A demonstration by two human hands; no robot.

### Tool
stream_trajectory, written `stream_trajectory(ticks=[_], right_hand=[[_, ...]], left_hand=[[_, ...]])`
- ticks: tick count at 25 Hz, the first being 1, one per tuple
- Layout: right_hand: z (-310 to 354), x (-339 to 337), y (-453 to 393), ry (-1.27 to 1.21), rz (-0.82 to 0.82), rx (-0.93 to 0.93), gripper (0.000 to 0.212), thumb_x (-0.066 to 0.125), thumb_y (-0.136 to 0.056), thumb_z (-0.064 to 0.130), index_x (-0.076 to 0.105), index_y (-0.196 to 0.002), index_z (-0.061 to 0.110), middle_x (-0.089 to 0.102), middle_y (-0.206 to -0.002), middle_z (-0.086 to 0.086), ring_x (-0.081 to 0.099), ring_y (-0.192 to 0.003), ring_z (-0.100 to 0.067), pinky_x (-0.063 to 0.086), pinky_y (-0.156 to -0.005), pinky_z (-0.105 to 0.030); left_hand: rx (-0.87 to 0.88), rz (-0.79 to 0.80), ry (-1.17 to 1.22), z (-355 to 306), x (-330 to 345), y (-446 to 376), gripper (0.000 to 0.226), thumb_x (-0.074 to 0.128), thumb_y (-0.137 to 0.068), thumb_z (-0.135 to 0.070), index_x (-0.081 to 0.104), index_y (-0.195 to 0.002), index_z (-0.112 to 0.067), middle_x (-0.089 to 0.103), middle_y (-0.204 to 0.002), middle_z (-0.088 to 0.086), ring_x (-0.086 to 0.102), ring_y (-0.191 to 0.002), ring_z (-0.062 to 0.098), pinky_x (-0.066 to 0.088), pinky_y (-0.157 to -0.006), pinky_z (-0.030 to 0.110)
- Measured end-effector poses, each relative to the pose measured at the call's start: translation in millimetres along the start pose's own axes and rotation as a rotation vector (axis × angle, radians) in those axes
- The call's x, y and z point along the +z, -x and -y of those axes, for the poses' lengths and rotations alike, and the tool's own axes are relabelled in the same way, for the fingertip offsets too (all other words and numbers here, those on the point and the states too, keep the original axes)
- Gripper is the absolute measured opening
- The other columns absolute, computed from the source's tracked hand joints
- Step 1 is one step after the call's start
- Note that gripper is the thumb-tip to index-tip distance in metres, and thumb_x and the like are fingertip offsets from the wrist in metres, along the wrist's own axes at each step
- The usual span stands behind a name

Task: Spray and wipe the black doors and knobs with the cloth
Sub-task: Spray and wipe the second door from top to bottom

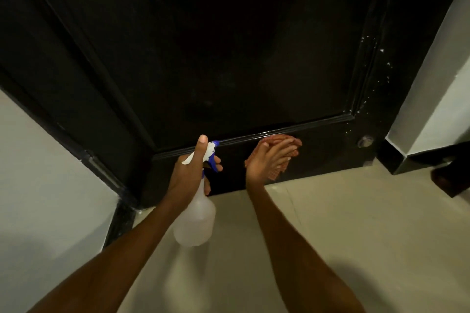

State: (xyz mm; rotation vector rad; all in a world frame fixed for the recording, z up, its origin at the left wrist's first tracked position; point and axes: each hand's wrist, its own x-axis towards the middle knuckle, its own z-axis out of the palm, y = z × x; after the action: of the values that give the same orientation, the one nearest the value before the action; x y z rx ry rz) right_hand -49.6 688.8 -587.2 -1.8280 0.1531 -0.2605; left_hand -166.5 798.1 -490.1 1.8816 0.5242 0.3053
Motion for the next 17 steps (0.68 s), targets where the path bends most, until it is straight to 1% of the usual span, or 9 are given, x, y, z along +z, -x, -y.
stream_trajectory(ticks=[1,2,4,6,8,10,12,15,17], right_hand=[[3.2,13.2,16.9,-0.043,0.106,0.067,0.074,0.023,-0.103,0.036,0.003,-0.160,-0.007,-0.011,-0.165,-0.034,-0.007,-0.156,-0.048,0.005,-0.126,-0.063],[13.1,29.3,29.3,-0.115,0.059,0.160,0.072,0.034,-0.098,0.031,0.020,-0.155,-0.011,0.015,-0.160,-0.042,0.019,-0.149,-0.060,0.025,-0.118,-0.071],[6.7,69.9,52.2,-0.176,0.102,0.159,0.056,0.043,-0.101,0.034,0.034,-0.143,-0.002,0.045,-0.143,-0.045,0.049,-0.125,-0.067,0.047,-0.096,-0.075],[-14.7,104.4,61.7,-0.169,0.128,0.251,0.070,0.058,-0.098,0.058,0.043,-0.144,0.007,0.040,-0.150,-0.042,0.044,-0.132,-0.064,0.043,-0.102,-0.070],[-42.7,123.7,51.5,-0.257,0.160,0.414,0.086,0.084,-0.079,0.056,0.040,-0.142,0.016,0.024,-0.161,-0.036,0.032,-0.144,-0.060,0.040,-0.109,-0.070],[-92.4,133.7,24.0,-0.540,0.164,0.484,0.091,0.055,-0.088,0.078,0.006,-0.156,0.042,-0.009,-0.173,-0.011,0.004,-0.157,-0.046,0.025,-0.119,-0.071],[-104.7,107.1,-4.2,-0.567,0.200,0.477,0.097,0.026,-0.076,0.101,-0.002,-0.156,0.053,-0.008,-0.174,0.001,0.003,-0.159,-0.038,0.021,-0.122,-0.067],[-18.4,-19.8,-34.0,-0.610,-0.004,0.582,0.071,0.025,-0.109,0.058,-0.013,-0.163,0.031,-0.021,-0.172,-0.001,-0.010,-0.159,-0.032,0.006,-0.128,-0.057],[-4.1,-73.0,-66.7,-0.631,-0.146,0.506,0.064,0.025,-0.113,0.042,-0.008,-0.165,0.026,-0.016,-0.172,-0.007,-0.007,-0.159,-0.034,0.008,-0.126,-0.053]], left_hand=[[-0.003,-0.013,0.003,0.8,-4.8,1.2,0.072,0.033,-0.095,-0.067,0.076,-0.089,-0.009,0.077,-0.081,0.006,0.074,-0.080,0.019,0.056,-0.076,0.030],[-0.005,-0.028,0.002,1.0,-9.6,2.8,0.073,0.032,-0.094,-0.068,0.076,-0.087,-0.011,0.077,-0.080,0.005,0.074,-0.082,0.018,0.055,-0.082,0.031],[-0.027,-0.059,-0.002,1.4,-19.2,3.3,0.075,0.032,-0.090,-0.074,0.077,-0.086,-0.014,0.077,-0.080,0.004,0.073,-0.084,0.019,0.054,-0.091,0.037],[-0.060,-0.072,-0.002,0.3,-25.8,5.7,0.076,0.034,-0.083,-0.078,0.077,-0.086,-0.016,0.077,-0.081,0.004,0.073,-0.086,0.022,0.054,-0.095,0.044],[-0.057,-0.046,-0.010,-3.9,-25.7,7.4,0.075,0.034,-0.086,-0.076,0.077,-0.087,-0.014,0.077,-0.079,0.005,0.074,-0.083,0.022,0.055,-0.095,0.046],[-0.041,-0.019,-0.020,-14.1,-17.8,9.6,0.074,0.035,-0.090,-0.073,0.077,-0.087,-0.013,0.077,-0.078,0.005,0.074,-0.082,0.021,0.055,-0.094,0.044],[0.007,0.022,-0.035,-29.6,-2.9,10.8,0.072,0.034,-0.093,-0.070,0.076,-0.088,-0.012,0.077,-0.080,0.005,0.073,-0.085,0.029,0.056,-0.086,0.037],[0.062,0.092,-0.060,-57.6,28.7,9.5,0.070,0.033,-0.096,-0.066,0.074,-0.091,-0.009,0.077,-0.082,0.006,0.070,-0.079,0.040,0.052,-0.062,0.029],[0.091,0.145,-0.034,-75.3,56.7,6.8,0.070,0.033,-0.096,-0.066,0.073,-0.092,-0.009,0.077,-0.083,0.008,0.063,-0.054,0.033,0.049,-0.051,0.030]])
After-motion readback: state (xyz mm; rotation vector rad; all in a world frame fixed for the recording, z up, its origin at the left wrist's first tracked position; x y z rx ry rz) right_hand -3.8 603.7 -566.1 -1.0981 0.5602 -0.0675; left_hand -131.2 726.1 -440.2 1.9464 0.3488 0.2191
